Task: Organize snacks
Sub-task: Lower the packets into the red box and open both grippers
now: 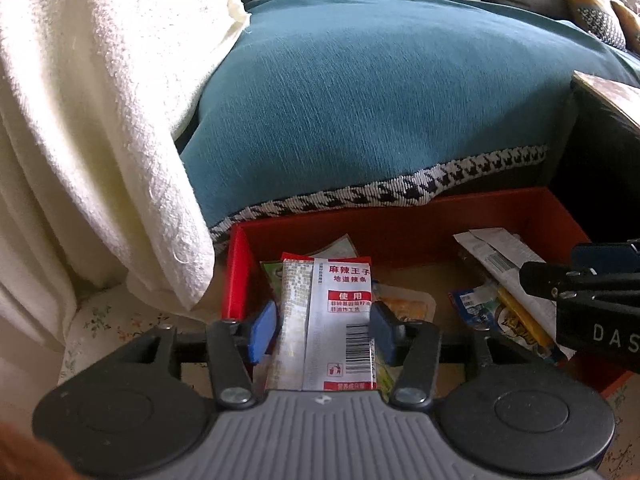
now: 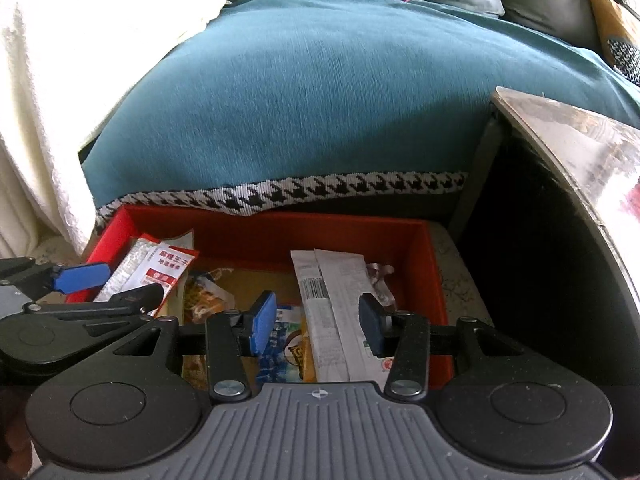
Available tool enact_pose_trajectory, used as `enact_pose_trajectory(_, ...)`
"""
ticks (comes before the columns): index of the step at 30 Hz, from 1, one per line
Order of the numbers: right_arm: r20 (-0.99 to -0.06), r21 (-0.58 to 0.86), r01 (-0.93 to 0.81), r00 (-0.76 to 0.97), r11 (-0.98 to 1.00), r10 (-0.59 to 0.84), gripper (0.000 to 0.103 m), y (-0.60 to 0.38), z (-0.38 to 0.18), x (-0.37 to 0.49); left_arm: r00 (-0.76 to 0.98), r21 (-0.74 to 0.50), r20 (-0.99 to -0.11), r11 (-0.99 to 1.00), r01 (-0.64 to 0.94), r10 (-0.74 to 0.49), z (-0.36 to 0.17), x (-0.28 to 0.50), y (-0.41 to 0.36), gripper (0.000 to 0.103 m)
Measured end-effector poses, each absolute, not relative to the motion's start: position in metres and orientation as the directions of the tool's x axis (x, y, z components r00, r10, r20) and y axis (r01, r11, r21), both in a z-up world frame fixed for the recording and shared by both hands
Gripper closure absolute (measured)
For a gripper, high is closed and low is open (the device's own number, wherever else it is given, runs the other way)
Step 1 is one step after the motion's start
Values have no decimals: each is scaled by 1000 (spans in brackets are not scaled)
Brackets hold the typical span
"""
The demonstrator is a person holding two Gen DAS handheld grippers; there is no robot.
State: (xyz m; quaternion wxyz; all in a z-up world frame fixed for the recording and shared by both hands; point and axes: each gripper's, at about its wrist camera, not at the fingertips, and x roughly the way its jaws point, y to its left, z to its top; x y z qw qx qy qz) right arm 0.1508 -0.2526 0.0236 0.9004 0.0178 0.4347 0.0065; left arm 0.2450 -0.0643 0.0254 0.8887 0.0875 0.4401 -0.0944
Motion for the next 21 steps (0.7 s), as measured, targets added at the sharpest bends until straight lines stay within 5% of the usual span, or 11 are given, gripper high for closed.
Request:
enact_pose_trajectory(6,-777,38,10,629,999,23,43,-255,27,148,595,74,-799,966,246,-91,32,244,-64,45)
enact_pose_trajectory(21,-769,66,36,639,997,28,33,-258,48,127,520,-117,-824,966,233,-225,63,221,-34,44)
